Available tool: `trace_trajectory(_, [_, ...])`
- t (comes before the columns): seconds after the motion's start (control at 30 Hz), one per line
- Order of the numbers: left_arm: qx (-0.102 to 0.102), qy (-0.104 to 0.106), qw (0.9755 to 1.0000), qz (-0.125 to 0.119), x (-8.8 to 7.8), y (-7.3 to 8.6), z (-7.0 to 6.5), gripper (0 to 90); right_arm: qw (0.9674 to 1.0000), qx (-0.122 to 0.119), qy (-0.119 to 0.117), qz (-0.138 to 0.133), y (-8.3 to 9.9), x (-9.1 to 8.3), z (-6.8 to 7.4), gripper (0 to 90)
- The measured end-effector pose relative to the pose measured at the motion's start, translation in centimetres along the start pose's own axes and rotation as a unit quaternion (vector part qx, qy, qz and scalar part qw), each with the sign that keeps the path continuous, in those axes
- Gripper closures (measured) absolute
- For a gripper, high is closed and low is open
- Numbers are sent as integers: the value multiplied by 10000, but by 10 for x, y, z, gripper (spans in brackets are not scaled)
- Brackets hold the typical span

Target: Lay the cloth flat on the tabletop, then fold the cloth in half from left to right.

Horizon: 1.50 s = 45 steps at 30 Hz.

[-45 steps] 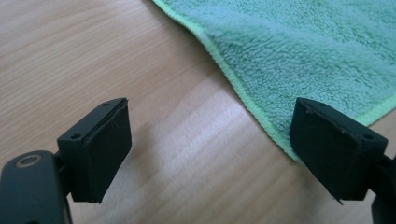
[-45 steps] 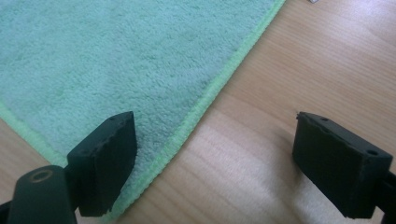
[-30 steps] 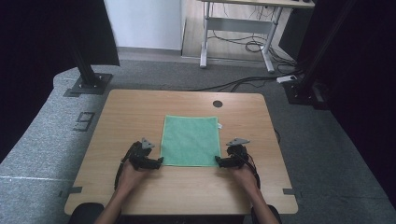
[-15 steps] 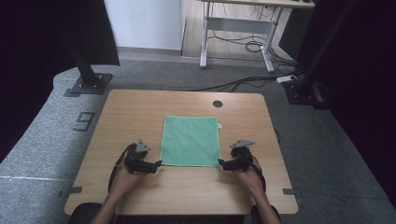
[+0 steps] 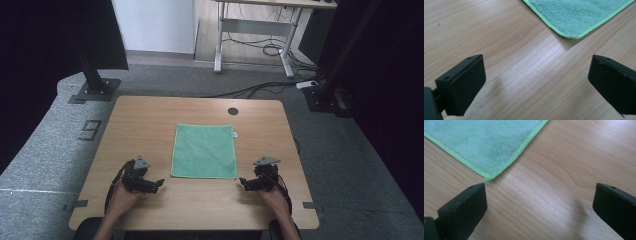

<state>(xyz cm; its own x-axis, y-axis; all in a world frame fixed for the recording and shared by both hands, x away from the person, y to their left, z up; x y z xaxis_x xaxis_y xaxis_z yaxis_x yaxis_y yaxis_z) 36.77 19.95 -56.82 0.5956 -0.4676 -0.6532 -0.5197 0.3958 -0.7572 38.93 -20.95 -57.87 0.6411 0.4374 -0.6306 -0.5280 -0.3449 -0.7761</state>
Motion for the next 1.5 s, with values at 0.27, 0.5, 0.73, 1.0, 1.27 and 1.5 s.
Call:
trace_trajectory(0.27, [-9, 7, 9999, 158, 12, 10, 3, 0, 10000, 79, 58, 7, 9, 2, -6, 0])
trace_trajectory(0.5, [31, 26, 9999, 100, 14, 12, 4, 0, 9999, 46, 59, -75, 12, 4, -6, 0])
trace_trajectory(0.73, [15, 10, 10000, 90, 14, 12, 4, 0, 9998, 82, 104, -150, 13, 5, -7, 0])
trace_trajectory(1.0, [-94, -131, 9998, 90, 14, 11, 4, 0, 9998, 84, 106, -150, 13, 5, -7, 0])
trace_trajectory(1.27, [-151, -176, 9997, 82, 15, 11, 4, 0, 9998, 82, 104, -153, 12, 6, -7, 0])
trace_trajectory(1.5, [-127, -141, 9998, 80, 16, 10, 4, 0, 9998, 121, 116, -75, 11, 6, -6, 0])
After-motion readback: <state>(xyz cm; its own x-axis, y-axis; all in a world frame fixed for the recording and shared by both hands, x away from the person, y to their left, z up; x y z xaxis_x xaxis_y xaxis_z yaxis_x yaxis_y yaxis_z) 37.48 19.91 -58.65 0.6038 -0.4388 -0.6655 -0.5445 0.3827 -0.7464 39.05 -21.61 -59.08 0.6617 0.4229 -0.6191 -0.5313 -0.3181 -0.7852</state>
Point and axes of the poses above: each handheld gripper's, and its own axes: x roughly forward along the jaws, y roughly out of its underside, z roughly to its left, the point moved 5 cm from there along x, roughly forward along the jaws, and after that the axes turned 7 degrees about -z, right-handed, at the moved point
